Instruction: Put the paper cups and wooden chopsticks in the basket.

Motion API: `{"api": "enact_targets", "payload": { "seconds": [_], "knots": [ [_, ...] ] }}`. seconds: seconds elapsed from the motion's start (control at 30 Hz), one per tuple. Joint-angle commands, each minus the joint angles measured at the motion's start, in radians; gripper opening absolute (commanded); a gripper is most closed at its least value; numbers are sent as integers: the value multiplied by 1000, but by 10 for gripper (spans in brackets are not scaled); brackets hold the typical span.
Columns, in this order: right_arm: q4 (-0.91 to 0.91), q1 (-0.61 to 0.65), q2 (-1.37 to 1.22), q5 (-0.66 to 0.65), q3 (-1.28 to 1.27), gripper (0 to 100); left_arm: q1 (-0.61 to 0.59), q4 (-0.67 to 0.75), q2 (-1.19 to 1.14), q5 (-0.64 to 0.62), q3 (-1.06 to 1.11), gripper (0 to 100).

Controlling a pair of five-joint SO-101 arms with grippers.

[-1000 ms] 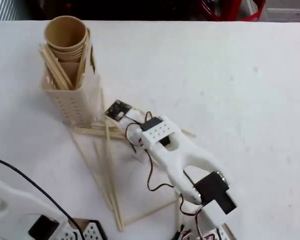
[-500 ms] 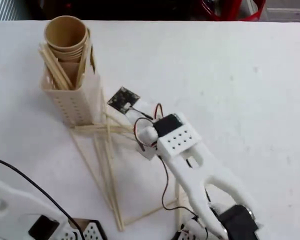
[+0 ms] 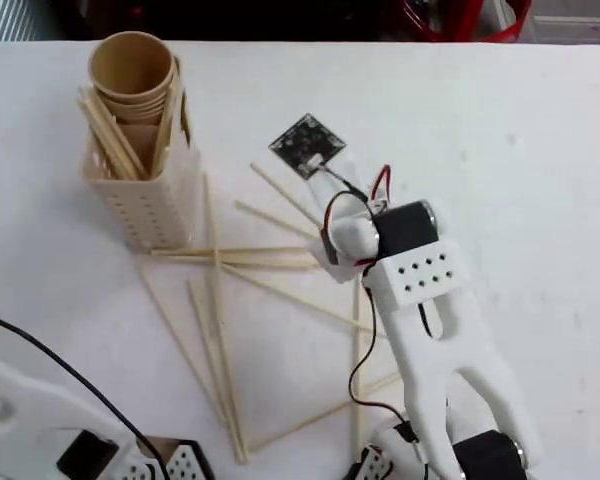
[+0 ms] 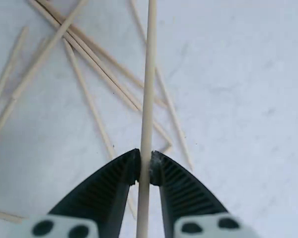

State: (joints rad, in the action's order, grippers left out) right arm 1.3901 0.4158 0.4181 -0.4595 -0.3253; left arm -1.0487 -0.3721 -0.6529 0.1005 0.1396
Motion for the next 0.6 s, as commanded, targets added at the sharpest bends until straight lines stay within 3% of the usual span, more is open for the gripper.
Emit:
{"api": "enact_targets", "payload": {
  "seconds": [0.0, 0.17, 0.47, 0.57],
  "knots": [
    [-148, 42, -71, -104, -34, 17, 53, 17, -84, -6, -8, 244],
    [-288, 74, -318, -292, -35, 18, 48, 17, -84, -6, -8, 244],
    [-526, -67, -599, -322, -35, 25, 27, 20, -77, -6, -14, 244],
    [-530, -90, -631, -374, -35, 107, 33, 20, -81, -6, -14, 244]
  ]
}}
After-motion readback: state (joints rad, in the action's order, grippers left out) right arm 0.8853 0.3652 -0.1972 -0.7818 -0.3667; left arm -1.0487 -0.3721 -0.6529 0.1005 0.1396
